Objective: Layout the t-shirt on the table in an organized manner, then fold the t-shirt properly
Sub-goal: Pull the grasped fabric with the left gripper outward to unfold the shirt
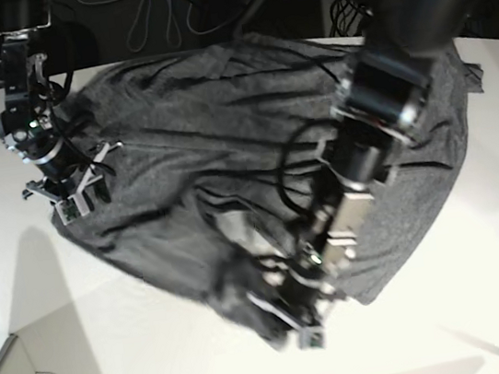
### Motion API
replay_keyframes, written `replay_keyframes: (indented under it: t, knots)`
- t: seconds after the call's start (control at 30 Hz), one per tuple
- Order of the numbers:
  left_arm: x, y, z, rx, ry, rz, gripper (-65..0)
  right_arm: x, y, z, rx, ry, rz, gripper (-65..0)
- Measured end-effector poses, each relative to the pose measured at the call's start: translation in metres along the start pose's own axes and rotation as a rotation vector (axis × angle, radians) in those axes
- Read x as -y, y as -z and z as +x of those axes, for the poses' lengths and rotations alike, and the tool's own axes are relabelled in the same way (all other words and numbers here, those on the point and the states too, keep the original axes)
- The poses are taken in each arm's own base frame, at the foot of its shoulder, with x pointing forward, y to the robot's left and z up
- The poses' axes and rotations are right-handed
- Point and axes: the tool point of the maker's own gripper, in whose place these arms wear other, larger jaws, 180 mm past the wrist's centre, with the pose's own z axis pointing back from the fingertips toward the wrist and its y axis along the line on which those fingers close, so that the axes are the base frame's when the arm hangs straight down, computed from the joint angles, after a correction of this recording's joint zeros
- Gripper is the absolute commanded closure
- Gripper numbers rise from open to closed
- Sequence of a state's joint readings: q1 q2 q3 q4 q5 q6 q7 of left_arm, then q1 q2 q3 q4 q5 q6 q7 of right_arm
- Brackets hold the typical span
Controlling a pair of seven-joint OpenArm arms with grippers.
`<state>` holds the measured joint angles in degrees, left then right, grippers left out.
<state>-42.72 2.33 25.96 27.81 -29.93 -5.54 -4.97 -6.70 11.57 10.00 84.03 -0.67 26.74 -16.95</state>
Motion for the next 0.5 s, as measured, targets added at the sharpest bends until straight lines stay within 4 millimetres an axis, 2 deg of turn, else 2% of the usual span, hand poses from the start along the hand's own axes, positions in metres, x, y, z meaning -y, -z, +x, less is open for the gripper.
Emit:
replay_keyframes:
  t: [0.13, 0.27, 0.4, 0.5]
  knots:
    - [-0.028, 0.003, 0.037, 0.053, 0.038, 0.038, -0.5, 0.000, 0.000, 0.000, 0.000, 0.000, 0.000, -19.0]
    - [-0.054, 0.000, 0.057, 0.075, 0.069, 0.072, -0.5, 0.000, 0.000, 0.000, -0.001, 0.000, 0.000, -19.0]
    - [-0.085, -0.008, 0.059, 0.068, 0.093, 0.119, -0.7, 0.002, 0.000, 0.000, -0.001, -0.005, -0.001, -19.0]
    - [-0.102, -0.015, 0.055, 0.054, 0.103, 0.146, -6.3, 0.003, -0.001, 0.000, -0.002, -0.007, -0.003, -19.0]
